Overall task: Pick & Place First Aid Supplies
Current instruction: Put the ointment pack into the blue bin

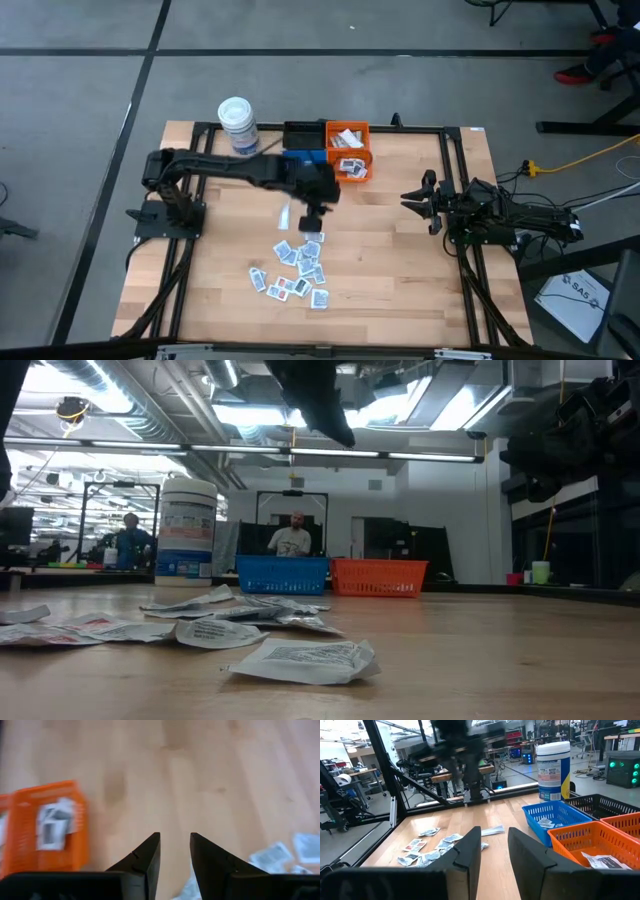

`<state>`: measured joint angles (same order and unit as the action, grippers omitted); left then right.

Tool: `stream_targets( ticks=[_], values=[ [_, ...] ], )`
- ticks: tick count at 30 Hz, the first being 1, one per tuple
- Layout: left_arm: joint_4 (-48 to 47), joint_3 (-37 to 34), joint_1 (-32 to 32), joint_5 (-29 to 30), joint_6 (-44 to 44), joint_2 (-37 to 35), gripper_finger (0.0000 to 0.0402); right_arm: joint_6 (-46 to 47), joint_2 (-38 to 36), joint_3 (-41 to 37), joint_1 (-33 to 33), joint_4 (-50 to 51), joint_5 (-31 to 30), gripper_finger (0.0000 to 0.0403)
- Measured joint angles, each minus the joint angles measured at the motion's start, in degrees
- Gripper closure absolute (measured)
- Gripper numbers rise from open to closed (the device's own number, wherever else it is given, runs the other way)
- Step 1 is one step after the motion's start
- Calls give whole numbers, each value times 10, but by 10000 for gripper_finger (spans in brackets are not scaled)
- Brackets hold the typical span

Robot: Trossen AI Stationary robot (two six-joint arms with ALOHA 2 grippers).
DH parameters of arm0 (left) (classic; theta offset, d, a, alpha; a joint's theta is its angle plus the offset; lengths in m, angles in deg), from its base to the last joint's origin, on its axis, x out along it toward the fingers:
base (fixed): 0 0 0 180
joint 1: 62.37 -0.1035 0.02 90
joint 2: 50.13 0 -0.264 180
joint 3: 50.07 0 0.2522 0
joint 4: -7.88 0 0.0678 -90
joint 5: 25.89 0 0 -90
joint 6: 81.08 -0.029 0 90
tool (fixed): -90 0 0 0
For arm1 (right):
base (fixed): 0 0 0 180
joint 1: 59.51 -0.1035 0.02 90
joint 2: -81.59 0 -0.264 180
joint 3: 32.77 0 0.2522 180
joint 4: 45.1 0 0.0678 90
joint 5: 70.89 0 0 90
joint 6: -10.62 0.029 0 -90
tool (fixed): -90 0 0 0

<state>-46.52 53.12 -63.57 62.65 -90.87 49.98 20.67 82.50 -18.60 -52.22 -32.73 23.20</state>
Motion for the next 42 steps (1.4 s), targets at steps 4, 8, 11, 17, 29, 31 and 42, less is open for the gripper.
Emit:
stream_targets(
  ticks=[4,8,11,17,29,31,42],
  values=[
    [16,-14,50,0,2,0,306,0,0,0,0,0,0,303],
    [32,-54,103,0,24,1,310,0,0,0,0,0,0,303],
    [27,-89,147,4,39,1,311,0,0,0,0,0,0,303],
    [9,-136,244,55,61,-19,312,0,0,0,0,0,0,303],
    [-6,-253,371,115,235,-104,313,0,0,0,0,0,0,303],
    [-11,-270,389,114,269,-114,313,0,0,0,0,0,0,303],
    [35,-360,462,108,260,-123,313,0,0,0,0,0,0,303]
  ],
)
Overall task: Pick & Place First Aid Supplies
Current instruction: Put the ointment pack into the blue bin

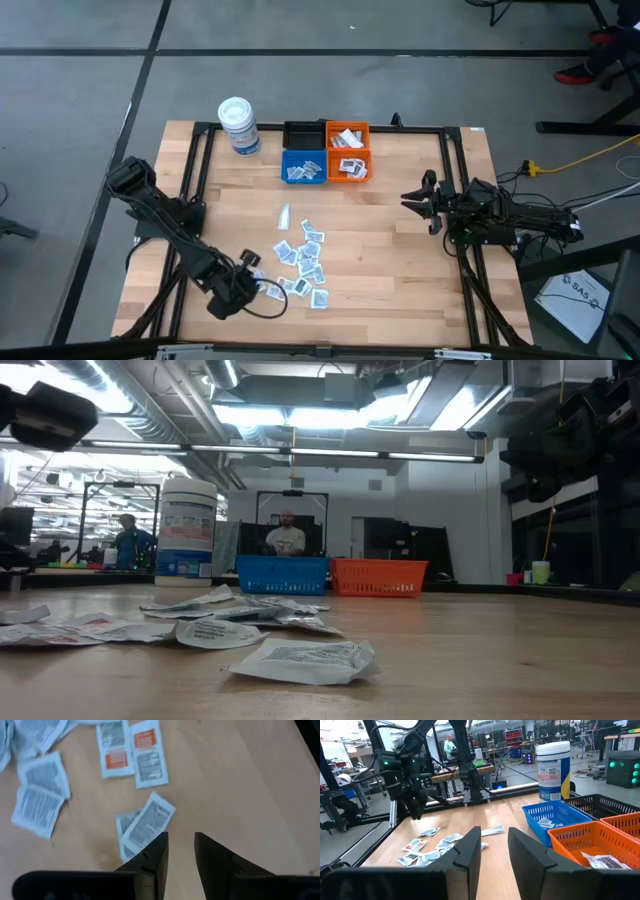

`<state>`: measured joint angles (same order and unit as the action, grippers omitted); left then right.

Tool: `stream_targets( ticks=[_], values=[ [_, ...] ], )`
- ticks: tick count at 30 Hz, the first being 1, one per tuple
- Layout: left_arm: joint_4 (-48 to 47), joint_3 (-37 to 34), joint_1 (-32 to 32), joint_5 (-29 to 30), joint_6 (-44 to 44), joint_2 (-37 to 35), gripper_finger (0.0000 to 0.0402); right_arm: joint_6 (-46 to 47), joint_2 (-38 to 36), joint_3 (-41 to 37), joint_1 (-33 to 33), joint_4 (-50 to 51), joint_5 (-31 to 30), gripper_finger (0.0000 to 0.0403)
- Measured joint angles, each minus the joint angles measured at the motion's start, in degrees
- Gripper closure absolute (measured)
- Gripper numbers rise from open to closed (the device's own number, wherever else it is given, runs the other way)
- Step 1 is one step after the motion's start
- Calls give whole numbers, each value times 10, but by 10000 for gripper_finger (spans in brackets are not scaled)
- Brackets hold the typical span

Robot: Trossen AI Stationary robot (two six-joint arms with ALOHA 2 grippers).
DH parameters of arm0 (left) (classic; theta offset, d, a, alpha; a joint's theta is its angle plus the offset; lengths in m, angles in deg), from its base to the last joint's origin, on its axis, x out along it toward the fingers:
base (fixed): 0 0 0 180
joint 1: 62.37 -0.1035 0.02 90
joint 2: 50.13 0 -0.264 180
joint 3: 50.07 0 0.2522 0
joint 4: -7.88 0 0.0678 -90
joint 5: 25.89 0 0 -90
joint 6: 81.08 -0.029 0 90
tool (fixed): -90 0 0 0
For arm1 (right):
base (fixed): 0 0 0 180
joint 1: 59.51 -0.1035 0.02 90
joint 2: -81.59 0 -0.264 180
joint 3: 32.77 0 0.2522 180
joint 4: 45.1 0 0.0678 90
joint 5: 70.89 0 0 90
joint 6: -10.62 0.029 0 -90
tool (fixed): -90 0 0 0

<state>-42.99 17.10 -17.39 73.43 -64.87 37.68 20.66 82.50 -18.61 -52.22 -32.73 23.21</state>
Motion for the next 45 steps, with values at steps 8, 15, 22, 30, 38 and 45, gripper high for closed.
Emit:
stream_targets(
  ticks=[8,15,22,30,38,45],
  values=[
    [46,-15,-9,-28,-138,20,286,0,0,0,0,0,0,303],
    [76,-16,-27,-14,-219,61,232,0,0,0,0,0,0,303],
    [96,-16,-48,-12,-230,82,209,0,0,0,0,0,0,303],
    [93,-14,-57,-39,-230,103,227,0,0,0,0,0,0,303],
    [94,-14,-57,-46,-226,103,285,0,0,0,0,0,0,303],
    [101,-16,-57,-53,-195,104,345,0,0,0,0,0,0,303]
  ],
)
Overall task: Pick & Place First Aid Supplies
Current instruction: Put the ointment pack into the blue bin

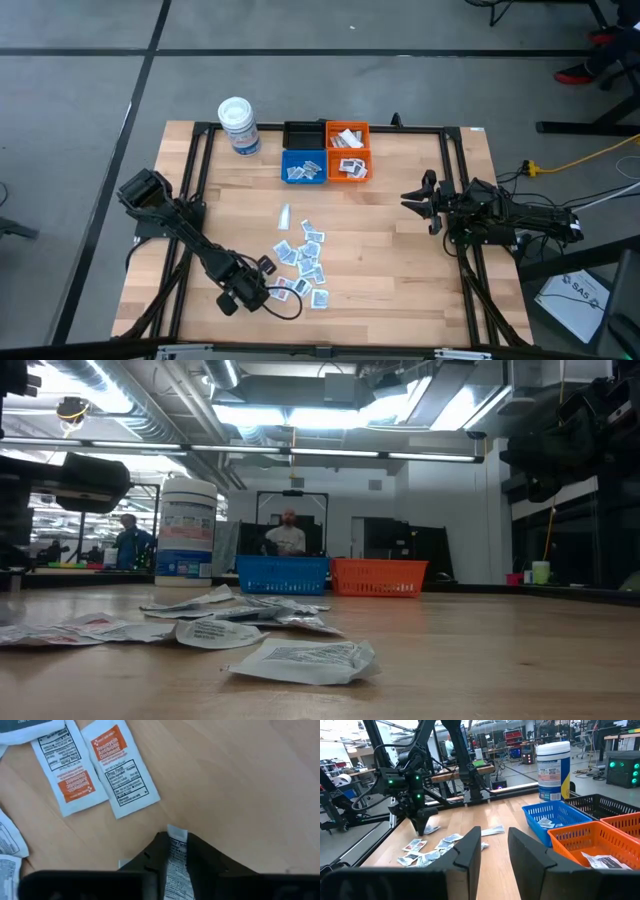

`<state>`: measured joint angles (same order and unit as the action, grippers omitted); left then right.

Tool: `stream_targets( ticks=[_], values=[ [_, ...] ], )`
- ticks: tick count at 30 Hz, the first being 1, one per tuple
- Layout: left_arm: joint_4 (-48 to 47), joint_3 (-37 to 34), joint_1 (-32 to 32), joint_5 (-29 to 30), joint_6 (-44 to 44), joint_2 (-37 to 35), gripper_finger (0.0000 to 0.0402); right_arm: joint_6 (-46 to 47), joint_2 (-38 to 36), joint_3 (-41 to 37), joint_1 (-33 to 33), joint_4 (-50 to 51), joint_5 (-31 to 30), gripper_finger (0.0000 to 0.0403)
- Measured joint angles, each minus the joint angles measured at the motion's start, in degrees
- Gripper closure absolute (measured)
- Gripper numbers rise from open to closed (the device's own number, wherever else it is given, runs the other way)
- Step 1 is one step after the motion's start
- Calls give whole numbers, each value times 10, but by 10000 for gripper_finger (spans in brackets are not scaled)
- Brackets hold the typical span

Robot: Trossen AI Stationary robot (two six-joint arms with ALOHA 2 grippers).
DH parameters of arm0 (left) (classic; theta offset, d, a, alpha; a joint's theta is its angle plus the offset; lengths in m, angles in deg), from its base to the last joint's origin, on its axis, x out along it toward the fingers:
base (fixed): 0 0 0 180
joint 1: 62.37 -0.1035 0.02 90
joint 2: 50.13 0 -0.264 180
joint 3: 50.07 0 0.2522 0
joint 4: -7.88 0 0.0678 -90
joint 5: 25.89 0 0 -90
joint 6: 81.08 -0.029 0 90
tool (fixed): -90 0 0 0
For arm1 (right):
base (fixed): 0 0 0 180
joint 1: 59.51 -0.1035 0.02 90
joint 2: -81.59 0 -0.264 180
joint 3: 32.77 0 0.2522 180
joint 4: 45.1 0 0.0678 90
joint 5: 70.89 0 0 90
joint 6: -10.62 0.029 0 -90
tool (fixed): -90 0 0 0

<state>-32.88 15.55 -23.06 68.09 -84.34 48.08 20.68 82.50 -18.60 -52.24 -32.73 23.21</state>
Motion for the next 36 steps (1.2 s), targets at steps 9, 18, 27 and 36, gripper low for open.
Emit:
stream_targets(
  ticks=[9,18,27,36],
  values=[
    [26,-1,-20,-1,28,-7,395,0,0,0,0,0,0,303],
    [51,-1,-49,-6,69,-17,399,0,0,0,0,0,0,303],
    [50,0,-80,8,106,-70,399,0,0,0,0,0,0,303],
    [57,0,-108,8,125,-103,399,0,0,0,0,0,0,303]
  ],
)
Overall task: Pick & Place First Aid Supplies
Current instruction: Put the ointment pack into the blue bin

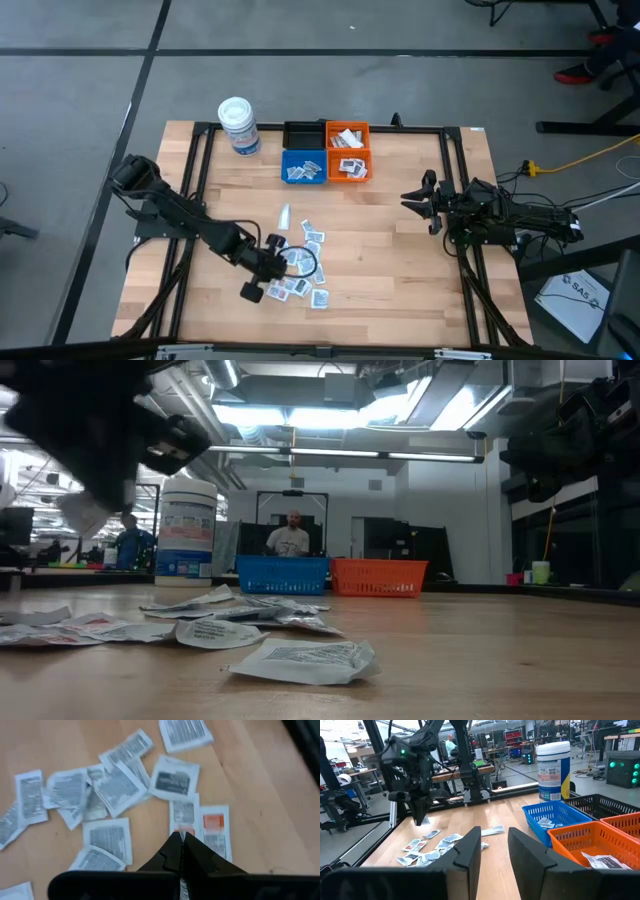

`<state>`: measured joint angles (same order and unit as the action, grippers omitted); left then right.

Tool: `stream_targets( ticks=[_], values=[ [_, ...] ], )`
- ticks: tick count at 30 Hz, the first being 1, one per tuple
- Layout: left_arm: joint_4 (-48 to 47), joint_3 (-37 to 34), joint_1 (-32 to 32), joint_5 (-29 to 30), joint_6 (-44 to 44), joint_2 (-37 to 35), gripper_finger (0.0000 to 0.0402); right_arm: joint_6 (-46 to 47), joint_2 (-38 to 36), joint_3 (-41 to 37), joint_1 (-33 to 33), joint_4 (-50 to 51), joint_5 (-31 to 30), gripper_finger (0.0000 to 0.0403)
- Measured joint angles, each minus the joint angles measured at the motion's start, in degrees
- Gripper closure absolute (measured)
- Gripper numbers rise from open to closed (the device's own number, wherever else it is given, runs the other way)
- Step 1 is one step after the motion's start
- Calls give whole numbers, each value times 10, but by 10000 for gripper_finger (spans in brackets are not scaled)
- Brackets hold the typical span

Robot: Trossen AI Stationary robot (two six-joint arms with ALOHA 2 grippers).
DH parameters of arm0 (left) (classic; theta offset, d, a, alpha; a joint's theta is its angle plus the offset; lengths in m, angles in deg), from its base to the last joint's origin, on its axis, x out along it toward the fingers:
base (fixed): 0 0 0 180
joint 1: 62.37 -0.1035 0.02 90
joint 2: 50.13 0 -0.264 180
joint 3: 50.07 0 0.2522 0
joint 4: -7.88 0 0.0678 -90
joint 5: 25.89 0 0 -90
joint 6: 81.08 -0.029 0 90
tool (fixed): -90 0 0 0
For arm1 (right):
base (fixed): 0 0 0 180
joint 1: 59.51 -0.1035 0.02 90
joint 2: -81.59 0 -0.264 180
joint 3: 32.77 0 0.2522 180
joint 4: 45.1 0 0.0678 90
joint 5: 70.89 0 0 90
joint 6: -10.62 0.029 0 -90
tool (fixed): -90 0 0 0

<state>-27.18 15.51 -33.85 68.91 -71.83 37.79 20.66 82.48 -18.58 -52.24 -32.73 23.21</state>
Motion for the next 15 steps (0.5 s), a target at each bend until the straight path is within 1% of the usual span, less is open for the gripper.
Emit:
stream_targets(
  ticks=[5,12,15],
  values=[
    [59,0,-41,1,17,-27,399,0,0,0,0,0,0,303],
    [171,1,-123,1,26,-45,399,0,0,0,0,0,0,303],
    [203,1,-158,-17,26,-45,399,0,0,0,0,0,0,303]
  ],
)
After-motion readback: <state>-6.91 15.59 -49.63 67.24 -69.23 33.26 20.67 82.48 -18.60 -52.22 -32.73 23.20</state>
